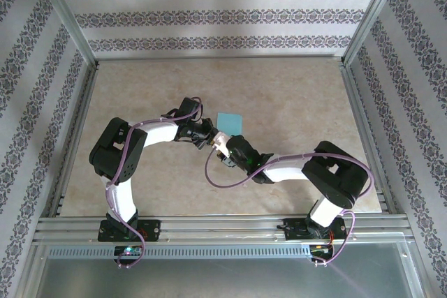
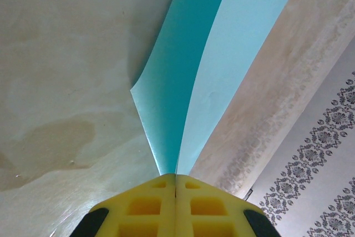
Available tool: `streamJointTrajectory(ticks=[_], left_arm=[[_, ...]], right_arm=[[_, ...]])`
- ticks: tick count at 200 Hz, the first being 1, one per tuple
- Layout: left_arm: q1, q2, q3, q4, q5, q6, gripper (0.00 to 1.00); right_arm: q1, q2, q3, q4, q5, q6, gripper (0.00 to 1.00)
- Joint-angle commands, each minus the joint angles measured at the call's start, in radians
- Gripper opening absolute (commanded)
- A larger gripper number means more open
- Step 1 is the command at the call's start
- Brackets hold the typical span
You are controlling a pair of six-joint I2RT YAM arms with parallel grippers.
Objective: Fold a paper plane with a square sheet of paper (pick it up from the middle)
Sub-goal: Third fold the triangle at the center of the table.
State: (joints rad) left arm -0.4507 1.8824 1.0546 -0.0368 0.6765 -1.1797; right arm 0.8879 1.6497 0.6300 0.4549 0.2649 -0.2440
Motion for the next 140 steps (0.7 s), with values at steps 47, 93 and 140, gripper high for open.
streamJointTrajectory(ticks=[47,93,140], left_arm=[[-0.006,-0.047,-0.017,0.011,-0.018,-0.016,0.00],[0.011,-0.083,-0.027,-0.015,-0.035,0.002,0.12],[0.077,-0.152,-0.066,-0.077,-0.065,0.059,0.24]], right_arm=[[0.011,-0.074,-0.020,-0.017,-0.031,-0.001,0.17],[0.010,-0.089,-0.020,-0.068,-0.090,0.025,0.05],[-0.014,-0.147,-0.043,-0.096,-0.248,0.122,0.00]])
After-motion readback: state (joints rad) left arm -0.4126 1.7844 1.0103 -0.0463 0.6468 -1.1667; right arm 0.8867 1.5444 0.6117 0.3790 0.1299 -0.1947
